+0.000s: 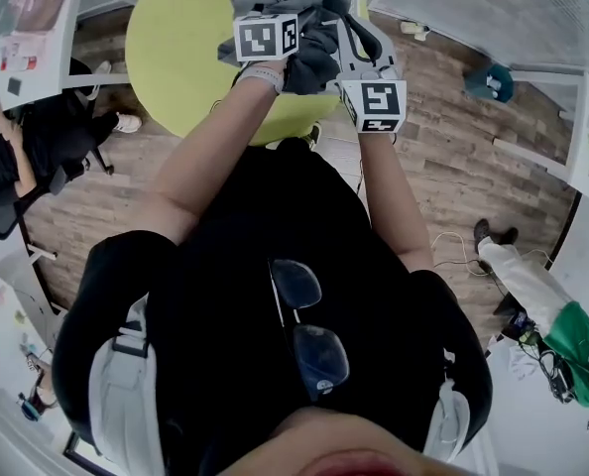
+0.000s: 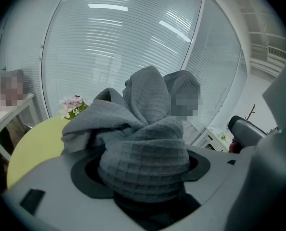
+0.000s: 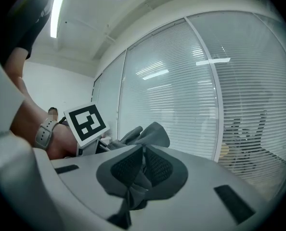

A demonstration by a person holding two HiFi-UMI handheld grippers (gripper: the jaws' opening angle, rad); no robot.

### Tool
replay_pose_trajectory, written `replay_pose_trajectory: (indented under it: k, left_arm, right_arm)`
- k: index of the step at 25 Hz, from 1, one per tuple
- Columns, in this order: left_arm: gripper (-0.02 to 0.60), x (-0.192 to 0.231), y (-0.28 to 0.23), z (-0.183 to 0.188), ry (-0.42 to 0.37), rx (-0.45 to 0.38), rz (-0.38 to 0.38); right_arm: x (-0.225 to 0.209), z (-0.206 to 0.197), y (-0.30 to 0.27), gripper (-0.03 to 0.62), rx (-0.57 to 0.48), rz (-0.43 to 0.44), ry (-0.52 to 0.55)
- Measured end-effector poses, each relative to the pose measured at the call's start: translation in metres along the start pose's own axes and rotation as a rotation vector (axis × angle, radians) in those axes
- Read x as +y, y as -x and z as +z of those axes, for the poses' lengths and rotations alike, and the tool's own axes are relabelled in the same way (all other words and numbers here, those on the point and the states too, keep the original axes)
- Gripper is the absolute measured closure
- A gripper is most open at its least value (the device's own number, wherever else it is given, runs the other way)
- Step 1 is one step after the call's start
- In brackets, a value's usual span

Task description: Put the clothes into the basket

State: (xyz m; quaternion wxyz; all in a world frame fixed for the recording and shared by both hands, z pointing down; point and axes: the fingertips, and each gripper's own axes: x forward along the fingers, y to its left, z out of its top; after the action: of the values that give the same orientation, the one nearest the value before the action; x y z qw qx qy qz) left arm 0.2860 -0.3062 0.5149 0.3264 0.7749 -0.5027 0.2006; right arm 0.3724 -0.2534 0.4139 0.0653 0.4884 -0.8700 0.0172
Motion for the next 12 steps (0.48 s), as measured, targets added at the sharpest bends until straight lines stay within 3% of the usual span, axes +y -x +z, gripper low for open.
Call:
replay_pose_trajectory:
  k: [12]
  left_arm:
    - [0.219, 0.013, -0.033, -0.023, 0.038, 0.047, 0.004]
  right_arm:
    - [0.005, -0.021, 0.003, 0.559, 0.079, 0.024, 0.061]
